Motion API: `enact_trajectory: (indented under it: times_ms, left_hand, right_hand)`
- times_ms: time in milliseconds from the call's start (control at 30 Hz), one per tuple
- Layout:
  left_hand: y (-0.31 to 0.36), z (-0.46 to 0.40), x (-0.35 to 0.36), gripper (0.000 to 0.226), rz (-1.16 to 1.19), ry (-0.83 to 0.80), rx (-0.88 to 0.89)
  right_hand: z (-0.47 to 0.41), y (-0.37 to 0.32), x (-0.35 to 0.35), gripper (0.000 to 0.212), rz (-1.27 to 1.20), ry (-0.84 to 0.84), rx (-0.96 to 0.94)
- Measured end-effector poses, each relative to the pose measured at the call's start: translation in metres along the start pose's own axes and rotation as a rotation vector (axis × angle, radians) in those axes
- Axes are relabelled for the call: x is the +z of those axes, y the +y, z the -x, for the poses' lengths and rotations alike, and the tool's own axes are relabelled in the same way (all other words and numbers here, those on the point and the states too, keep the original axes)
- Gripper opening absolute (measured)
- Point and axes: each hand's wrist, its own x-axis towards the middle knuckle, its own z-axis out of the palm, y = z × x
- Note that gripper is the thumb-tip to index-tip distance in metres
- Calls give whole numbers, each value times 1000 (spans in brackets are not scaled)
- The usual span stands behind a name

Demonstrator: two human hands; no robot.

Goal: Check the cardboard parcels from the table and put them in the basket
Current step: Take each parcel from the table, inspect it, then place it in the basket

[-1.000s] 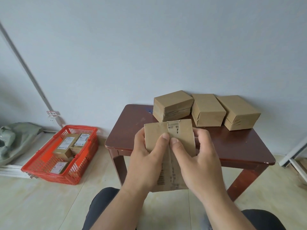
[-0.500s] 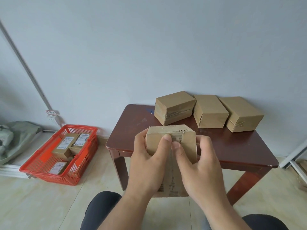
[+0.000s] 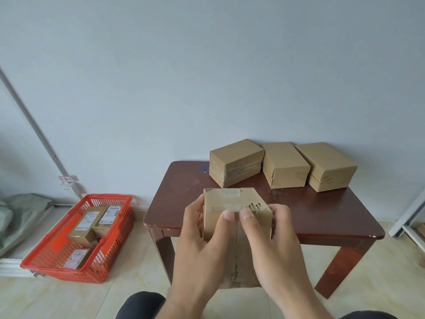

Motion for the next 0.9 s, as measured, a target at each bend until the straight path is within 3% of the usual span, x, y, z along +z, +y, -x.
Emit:
enact_trajectory:
  times_ms: [67,433,667,900]
  left_hand:
    - [-2,-3,-1,40,-11,-11,-17]
    - [-10,6,12,45,-12,-5,2]
    - [-9,-3,7,28,-2,83,-3]
    - [-14,8,12,34,-32,80,48]
  right_hand:
    - [0,1,0,28,30,-5,-24]
    - [-8,9,-2,40,-13,-15,-13]
    - [3,21,5,54,33,18,-107]
    - [-9,21,4,41,30,102,-101]
